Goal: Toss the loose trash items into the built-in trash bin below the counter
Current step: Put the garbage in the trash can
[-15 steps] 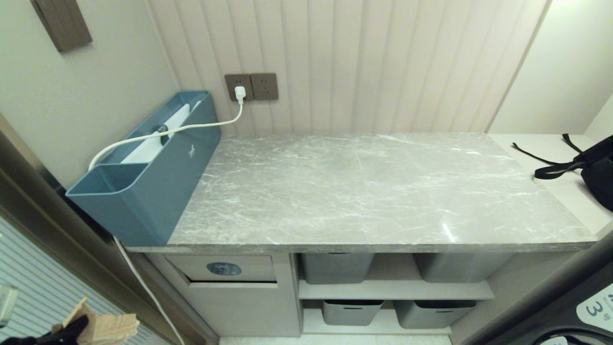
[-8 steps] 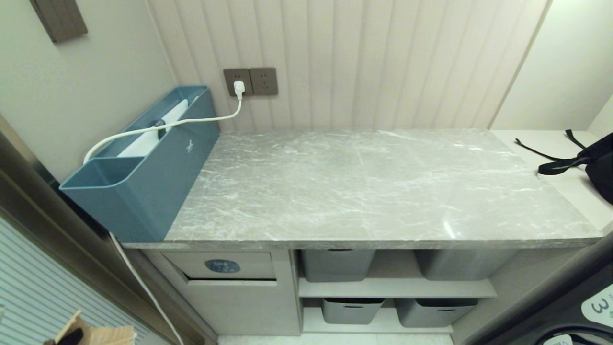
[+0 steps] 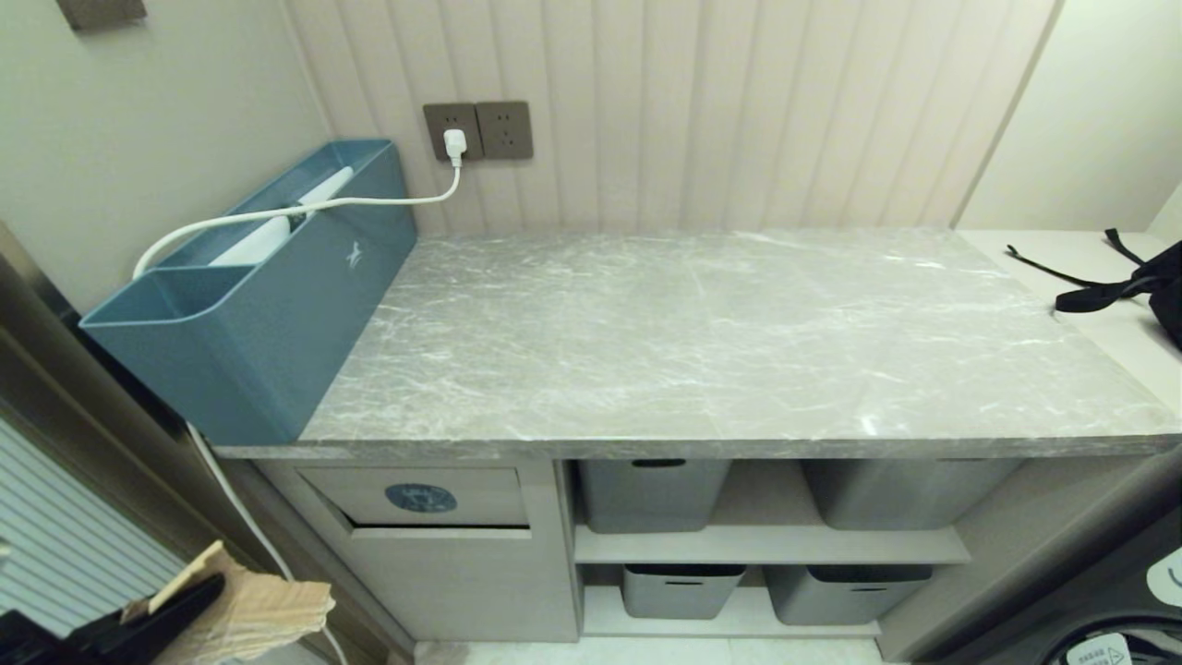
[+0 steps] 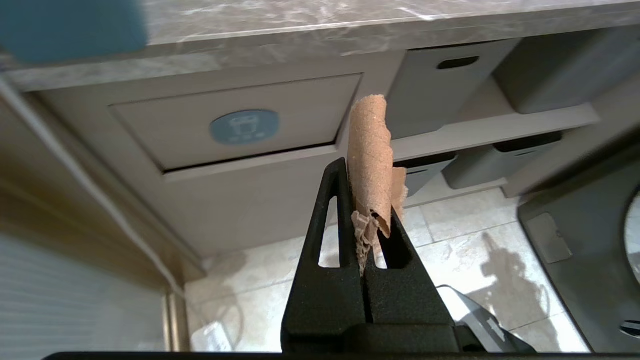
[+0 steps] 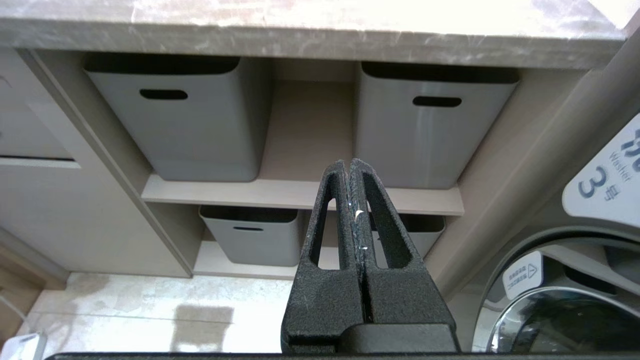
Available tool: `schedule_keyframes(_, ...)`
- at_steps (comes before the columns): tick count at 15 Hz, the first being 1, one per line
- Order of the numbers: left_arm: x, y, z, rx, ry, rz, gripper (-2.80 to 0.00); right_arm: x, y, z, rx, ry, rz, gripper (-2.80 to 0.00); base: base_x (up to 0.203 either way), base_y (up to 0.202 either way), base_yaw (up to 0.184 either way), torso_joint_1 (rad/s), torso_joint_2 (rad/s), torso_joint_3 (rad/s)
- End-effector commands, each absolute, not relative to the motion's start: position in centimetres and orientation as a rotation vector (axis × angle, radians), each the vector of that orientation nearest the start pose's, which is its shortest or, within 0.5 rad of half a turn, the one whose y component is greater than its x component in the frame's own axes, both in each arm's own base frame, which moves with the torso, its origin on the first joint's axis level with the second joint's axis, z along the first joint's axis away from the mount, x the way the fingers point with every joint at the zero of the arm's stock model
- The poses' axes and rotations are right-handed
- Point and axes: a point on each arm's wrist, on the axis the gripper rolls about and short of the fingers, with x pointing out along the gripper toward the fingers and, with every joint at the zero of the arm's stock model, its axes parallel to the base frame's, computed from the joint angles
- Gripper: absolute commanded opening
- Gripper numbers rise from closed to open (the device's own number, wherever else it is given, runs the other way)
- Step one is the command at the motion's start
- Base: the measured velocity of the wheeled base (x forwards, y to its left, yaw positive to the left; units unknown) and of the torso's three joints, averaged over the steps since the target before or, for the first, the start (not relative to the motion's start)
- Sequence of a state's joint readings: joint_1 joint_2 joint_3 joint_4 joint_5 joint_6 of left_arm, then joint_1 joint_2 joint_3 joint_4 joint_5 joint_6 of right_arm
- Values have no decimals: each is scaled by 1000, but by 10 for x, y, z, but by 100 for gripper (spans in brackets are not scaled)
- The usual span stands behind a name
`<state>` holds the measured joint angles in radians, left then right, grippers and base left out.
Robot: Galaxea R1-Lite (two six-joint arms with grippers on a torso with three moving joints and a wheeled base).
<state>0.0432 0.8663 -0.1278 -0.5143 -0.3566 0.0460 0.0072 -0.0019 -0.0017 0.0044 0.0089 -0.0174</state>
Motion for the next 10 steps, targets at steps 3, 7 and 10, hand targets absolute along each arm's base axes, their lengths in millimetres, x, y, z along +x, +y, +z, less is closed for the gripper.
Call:
schedule_keyframes(3,94,-5,140,-22,266,-396,-280,-23,0,75,-17,1,17,-280,0,0,0,-231,508,275)
schedule_keyframes(7,111,-6,140,-42,323,-432,-280,-23,0,76,-11,1,15,-280,0,0,0,-253,555,298)
schedule_keyframes(10,131,-5,140,-55,372,-434,-280,-23,0,75,-11,3,15,-280,0,0,0,-235,528,293)
